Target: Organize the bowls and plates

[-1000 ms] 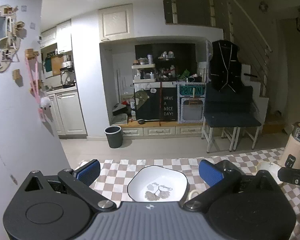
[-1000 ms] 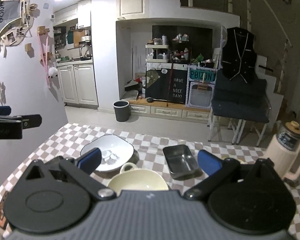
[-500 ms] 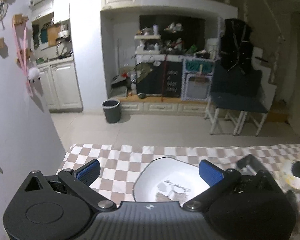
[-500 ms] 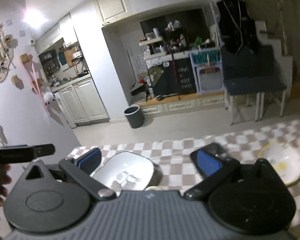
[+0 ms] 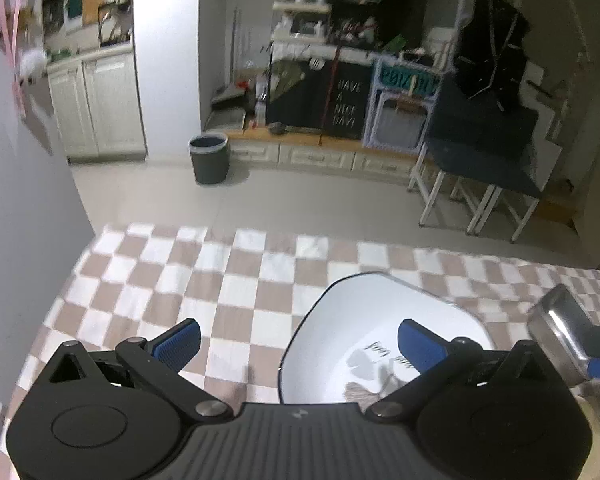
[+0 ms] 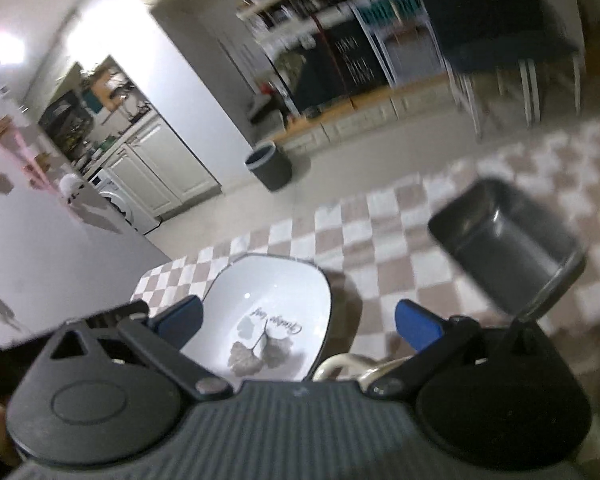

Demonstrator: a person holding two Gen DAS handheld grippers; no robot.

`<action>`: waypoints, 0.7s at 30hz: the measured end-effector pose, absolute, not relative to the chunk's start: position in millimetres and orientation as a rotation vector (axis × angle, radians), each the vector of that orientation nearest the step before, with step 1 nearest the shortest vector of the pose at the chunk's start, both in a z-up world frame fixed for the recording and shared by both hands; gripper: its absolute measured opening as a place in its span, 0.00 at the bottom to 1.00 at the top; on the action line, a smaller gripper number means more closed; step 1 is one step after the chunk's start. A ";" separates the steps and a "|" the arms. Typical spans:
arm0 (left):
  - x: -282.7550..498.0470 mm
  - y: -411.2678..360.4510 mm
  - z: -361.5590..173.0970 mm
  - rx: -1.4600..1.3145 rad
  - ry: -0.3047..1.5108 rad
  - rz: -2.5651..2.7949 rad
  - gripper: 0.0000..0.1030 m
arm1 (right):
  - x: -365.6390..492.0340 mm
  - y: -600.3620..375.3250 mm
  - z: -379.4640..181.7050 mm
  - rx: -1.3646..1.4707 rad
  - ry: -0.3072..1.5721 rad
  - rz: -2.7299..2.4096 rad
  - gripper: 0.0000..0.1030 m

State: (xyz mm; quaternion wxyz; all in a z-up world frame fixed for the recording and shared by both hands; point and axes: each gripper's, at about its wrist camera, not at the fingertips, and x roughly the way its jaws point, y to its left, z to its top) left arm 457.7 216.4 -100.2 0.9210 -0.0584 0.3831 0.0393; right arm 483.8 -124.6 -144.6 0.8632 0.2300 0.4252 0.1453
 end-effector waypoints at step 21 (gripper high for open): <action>486.1 233.7 -164.3 -0.185 0.967 0.043 0.16 | 539.1 -71.8 -200.2 0.339 1.077 0.226 0.06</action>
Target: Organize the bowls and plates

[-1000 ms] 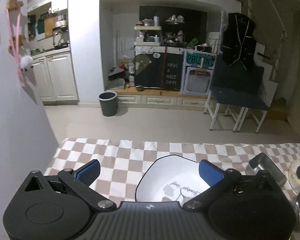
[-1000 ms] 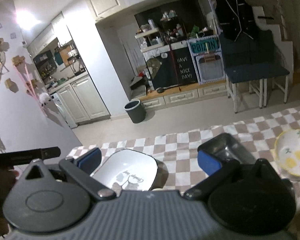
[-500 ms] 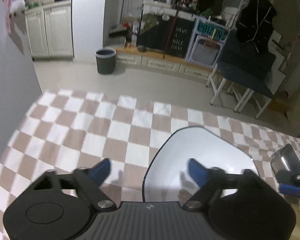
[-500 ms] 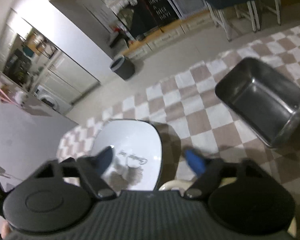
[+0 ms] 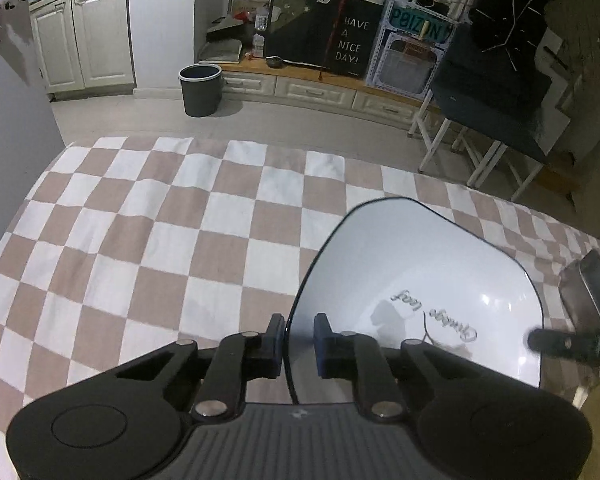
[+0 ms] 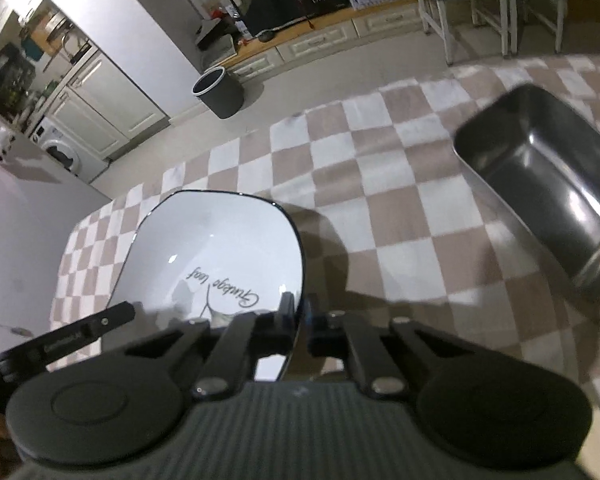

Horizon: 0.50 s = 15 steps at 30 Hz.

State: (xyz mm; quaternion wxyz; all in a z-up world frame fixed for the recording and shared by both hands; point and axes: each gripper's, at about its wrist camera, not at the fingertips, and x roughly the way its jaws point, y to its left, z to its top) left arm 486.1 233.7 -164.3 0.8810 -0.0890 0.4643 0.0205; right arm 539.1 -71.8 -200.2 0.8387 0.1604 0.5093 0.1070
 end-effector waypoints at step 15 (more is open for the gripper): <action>444.8 221.0 -160.3 -0.221 1.028 -0.004 0.19 | 590.2 -45.0 -208.0 0.262 0.958 0.278 0.09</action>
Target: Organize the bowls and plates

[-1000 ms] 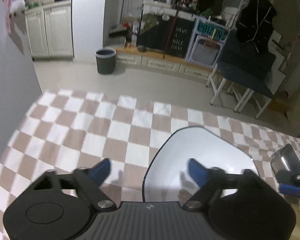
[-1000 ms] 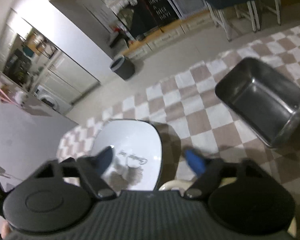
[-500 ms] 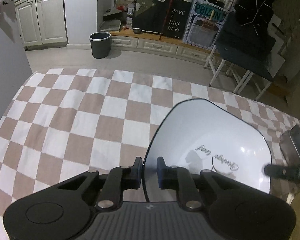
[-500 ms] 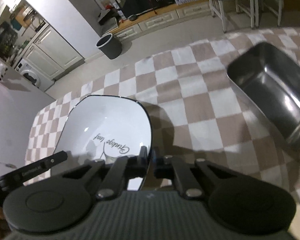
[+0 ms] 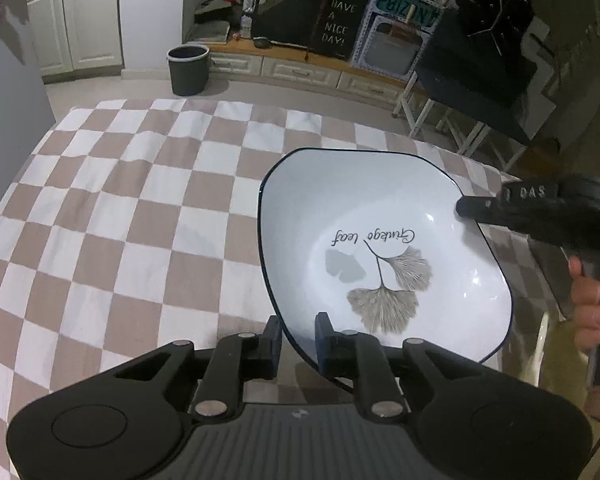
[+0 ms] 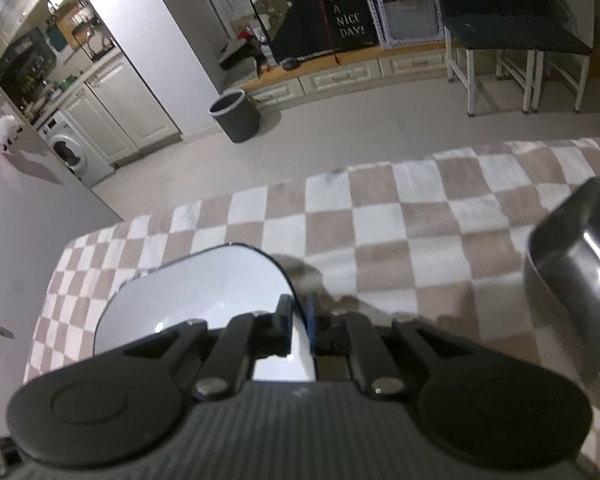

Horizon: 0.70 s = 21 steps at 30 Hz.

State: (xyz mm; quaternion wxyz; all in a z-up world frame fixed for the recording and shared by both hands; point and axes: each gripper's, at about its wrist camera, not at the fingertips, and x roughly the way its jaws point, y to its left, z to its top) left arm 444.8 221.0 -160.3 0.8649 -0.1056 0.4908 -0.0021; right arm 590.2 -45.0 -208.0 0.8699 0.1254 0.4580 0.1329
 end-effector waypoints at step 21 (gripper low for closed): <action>479.8 251.6 -177.1 -0.381 0.980 0.039 0.10 | 574.7 -53.7 -225.2 0.273 1.067 0.402 0.27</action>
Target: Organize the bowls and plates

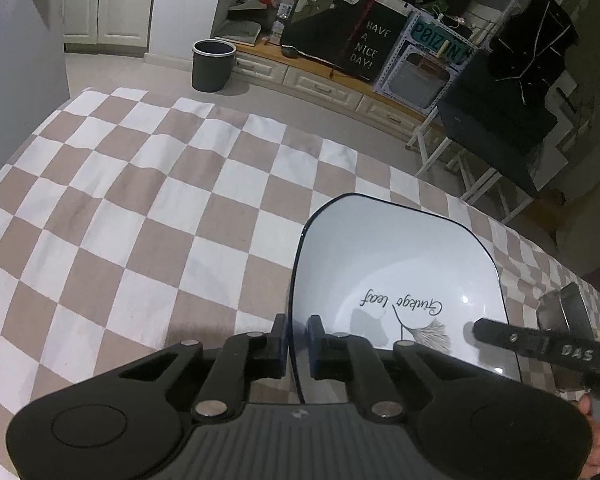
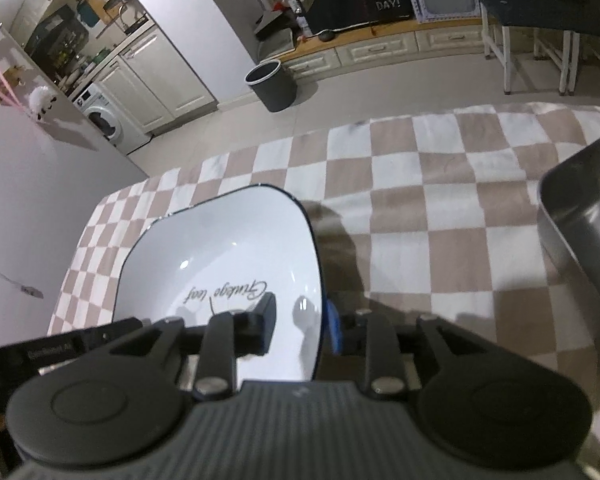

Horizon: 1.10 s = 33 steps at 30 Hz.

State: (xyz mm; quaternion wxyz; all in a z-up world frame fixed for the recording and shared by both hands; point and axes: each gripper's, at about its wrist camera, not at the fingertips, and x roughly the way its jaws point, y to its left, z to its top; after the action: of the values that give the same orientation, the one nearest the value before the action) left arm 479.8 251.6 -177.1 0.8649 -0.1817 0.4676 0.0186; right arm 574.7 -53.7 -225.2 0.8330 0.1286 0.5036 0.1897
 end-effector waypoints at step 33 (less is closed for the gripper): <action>388.4 196.3 -63.8 -0.271 0.772 -0.004 0.12 | 480.6 -99.1 -121.1 0.222 0.781 0.405 0.12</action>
State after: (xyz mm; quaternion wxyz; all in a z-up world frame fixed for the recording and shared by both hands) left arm 388.4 196.3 -63.8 0.9175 -0.1319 0.3752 -0.0020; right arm 480.6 -99.1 -121.1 0.8988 0.1074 0.3773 0.1956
